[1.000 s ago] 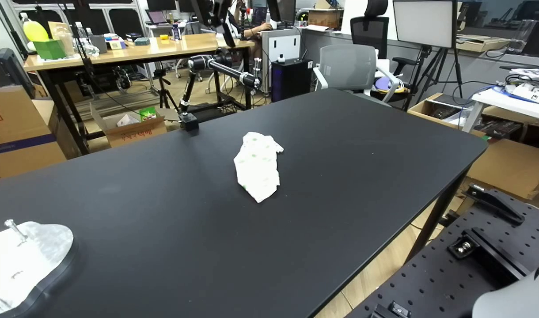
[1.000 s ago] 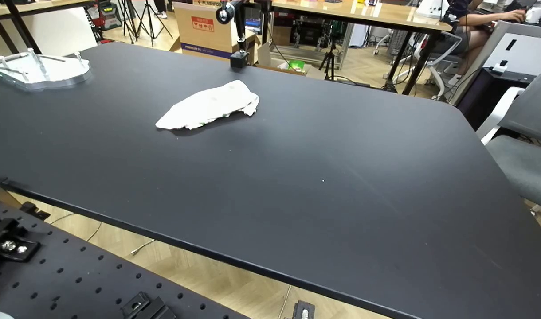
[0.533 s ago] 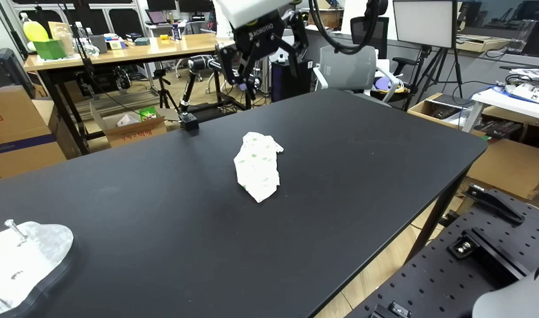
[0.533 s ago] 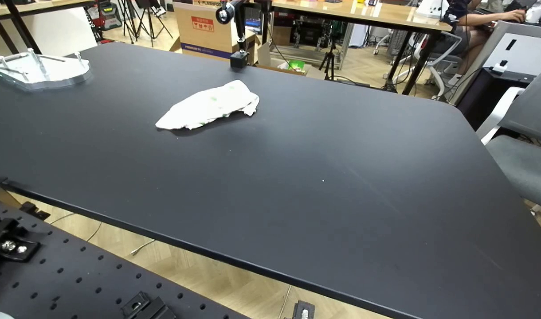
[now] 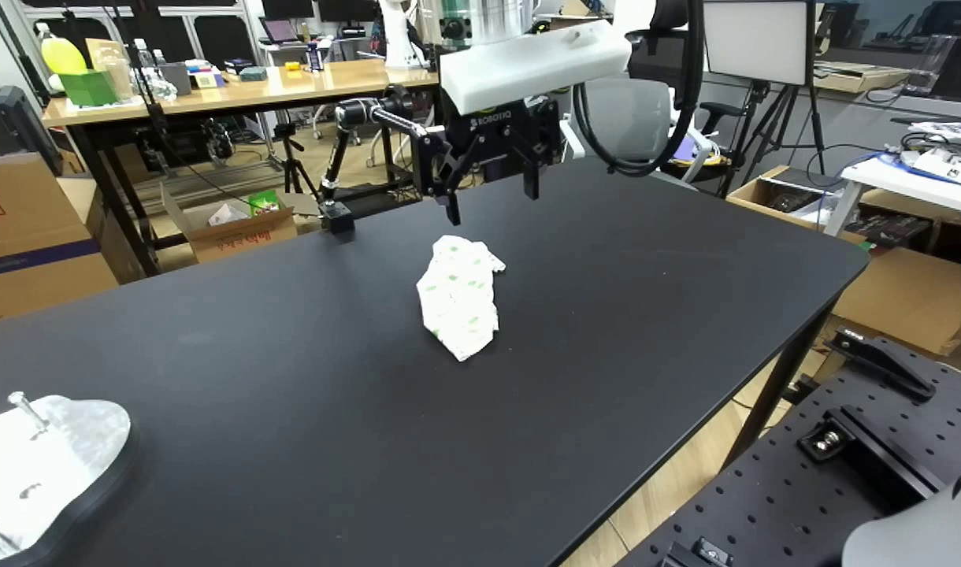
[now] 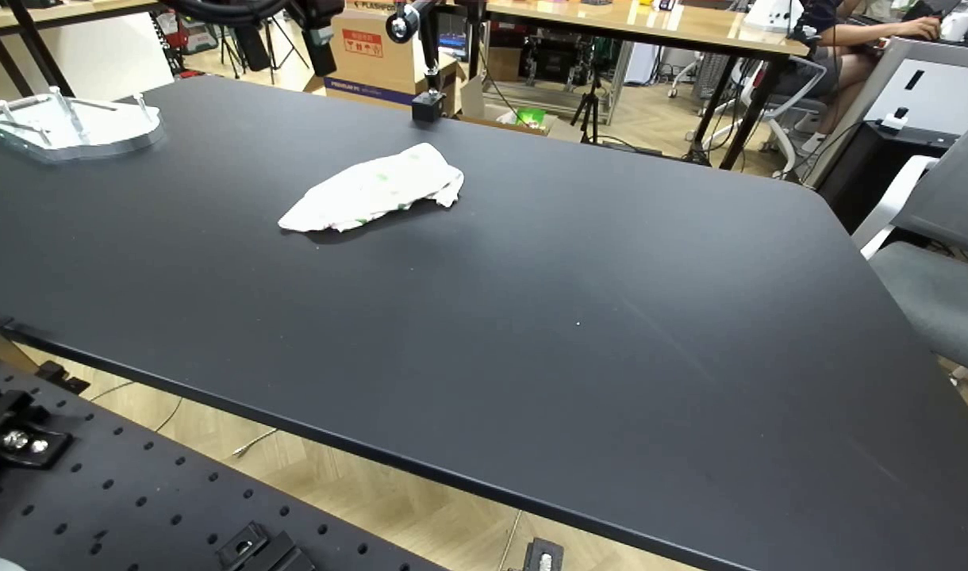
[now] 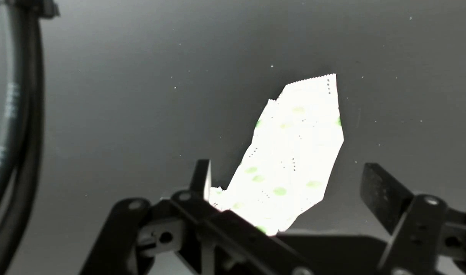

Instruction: Put the towel on the rack.

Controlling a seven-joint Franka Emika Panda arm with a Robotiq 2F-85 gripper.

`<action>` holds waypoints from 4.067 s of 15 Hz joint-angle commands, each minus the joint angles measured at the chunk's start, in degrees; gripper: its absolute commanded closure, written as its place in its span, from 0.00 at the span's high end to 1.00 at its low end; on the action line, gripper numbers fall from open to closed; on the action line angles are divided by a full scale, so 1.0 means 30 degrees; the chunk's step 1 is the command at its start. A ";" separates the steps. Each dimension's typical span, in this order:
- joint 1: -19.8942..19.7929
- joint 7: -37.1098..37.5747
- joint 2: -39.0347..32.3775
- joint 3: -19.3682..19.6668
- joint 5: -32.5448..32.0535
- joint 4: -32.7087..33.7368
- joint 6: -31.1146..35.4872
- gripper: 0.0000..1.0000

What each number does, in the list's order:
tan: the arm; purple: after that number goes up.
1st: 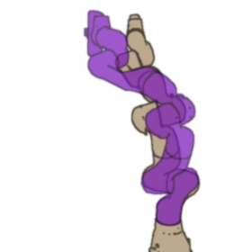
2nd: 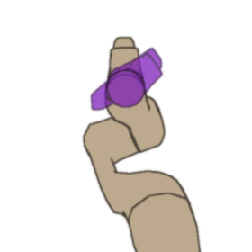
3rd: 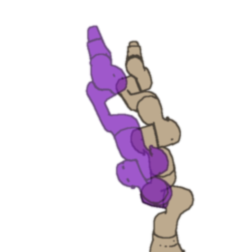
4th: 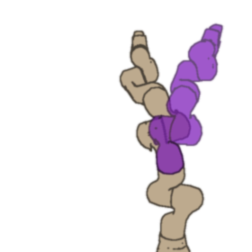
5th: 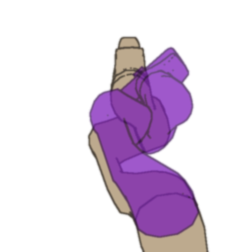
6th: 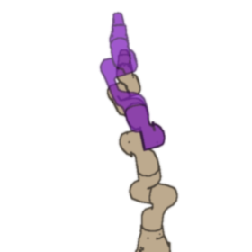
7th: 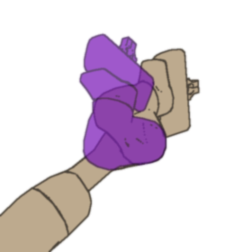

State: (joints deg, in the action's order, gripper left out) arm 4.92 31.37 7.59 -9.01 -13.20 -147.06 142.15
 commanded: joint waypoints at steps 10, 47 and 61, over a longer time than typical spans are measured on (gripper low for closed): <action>-0.0965 0.0644 -0.1746 0.0473 -0.1196 -0.0157 0.4239 1.00; -0.0488 -0.5705 -1.0863 0.1837 0.2793 0.4483 0.7033 0.48; 0.0451 -0.7067 -0.6958 0.1985 0.4716 0.3196 0.4006 0.00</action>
State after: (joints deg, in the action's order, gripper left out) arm 4.39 8.52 -20.03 -3.99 1.63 -135.29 158.23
